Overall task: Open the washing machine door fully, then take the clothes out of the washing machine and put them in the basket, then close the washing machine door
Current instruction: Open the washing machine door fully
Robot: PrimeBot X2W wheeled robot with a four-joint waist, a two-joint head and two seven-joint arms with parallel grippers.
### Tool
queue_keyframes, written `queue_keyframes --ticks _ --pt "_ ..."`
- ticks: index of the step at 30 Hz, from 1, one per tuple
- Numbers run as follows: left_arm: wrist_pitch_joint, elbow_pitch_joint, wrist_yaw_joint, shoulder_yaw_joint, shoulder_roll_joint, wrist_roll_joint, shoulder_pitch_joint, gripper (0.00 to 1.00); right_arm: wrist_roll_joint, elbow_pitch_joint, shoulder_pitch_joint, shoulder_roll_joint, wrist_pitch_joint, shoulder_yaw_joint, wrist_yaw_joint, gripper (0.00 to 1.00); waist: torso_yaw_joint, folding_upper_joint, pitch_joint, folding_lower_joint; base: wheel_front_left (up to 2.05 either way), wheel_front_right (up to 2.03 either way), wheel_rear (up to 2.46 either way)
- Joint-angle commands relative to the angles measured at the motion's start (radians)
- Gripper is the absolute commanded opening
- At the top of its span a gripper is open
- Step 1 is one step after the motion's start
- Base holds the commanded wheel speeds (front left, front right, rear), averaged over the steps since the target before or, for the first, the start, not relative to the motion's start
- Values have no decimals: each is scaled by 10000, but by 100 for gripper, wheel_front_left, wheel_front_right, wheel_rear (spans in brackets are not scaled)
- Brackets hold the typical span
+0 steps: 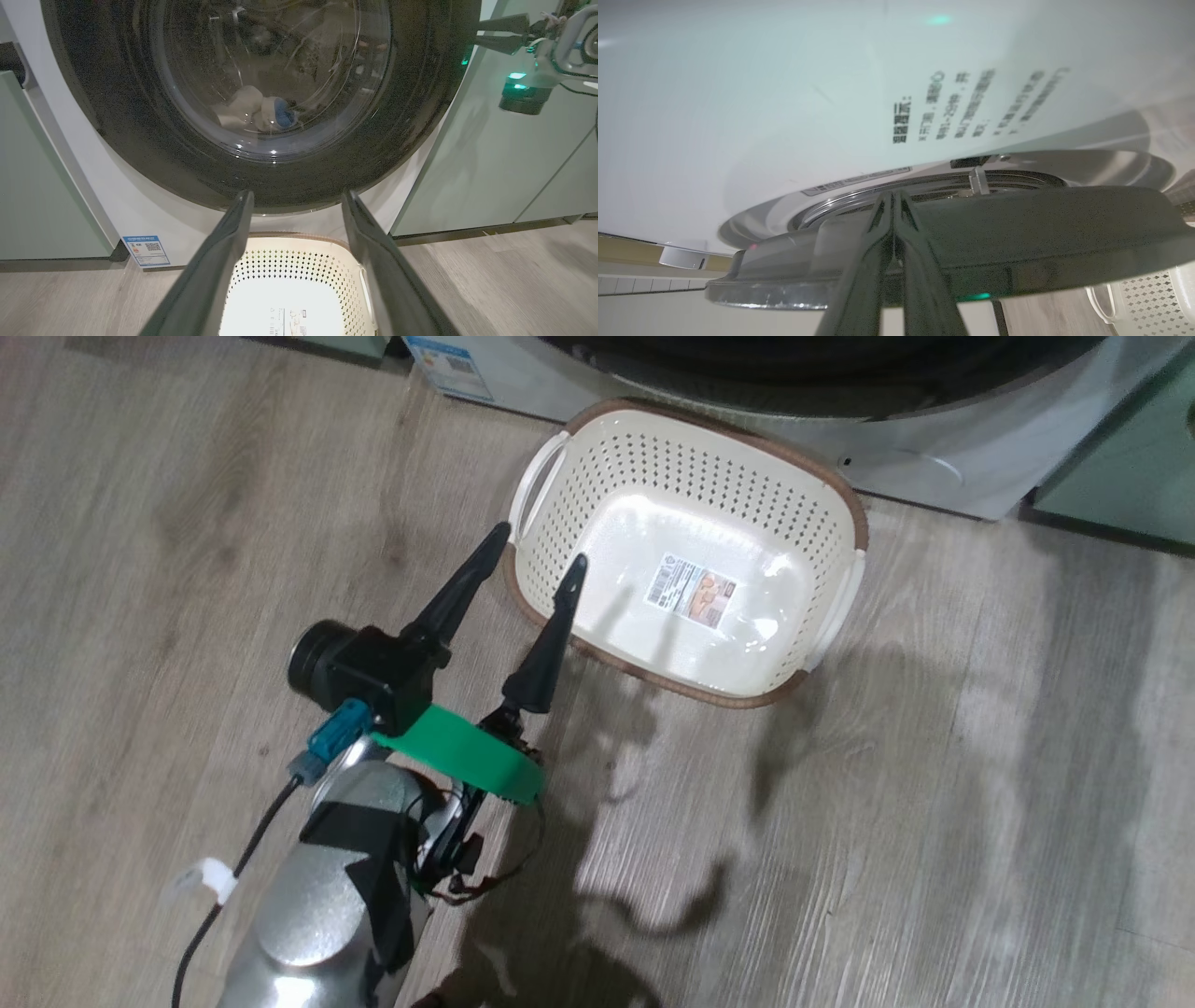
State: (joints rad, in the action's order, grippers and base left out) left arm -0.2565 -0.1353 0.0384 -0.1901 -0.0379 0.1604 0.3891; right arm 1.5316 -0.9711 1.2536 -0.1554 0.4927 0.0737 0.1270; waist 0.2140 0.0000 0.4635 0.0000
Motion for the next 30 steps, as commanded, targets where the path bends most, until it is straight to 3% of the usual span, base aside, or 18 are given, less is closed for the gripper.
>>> queue_keyframes --ticks 1,13,30 --pt "-53 405 -119 240 -126 56 293 100 -91 192 609 53 8 -103 37 0 66 0 92 0 0 0 0" --pt "-53 404 -207 116 -125 167 497 100 -261 -256 1154 117 212 -322 37 0 132 0 349 0 0 0 0" --pt "-53 249 -275 108 -124 246 502 100 -208 -113 612 186 1233 -585 37 0 -7 0 309 0 0 0 0"
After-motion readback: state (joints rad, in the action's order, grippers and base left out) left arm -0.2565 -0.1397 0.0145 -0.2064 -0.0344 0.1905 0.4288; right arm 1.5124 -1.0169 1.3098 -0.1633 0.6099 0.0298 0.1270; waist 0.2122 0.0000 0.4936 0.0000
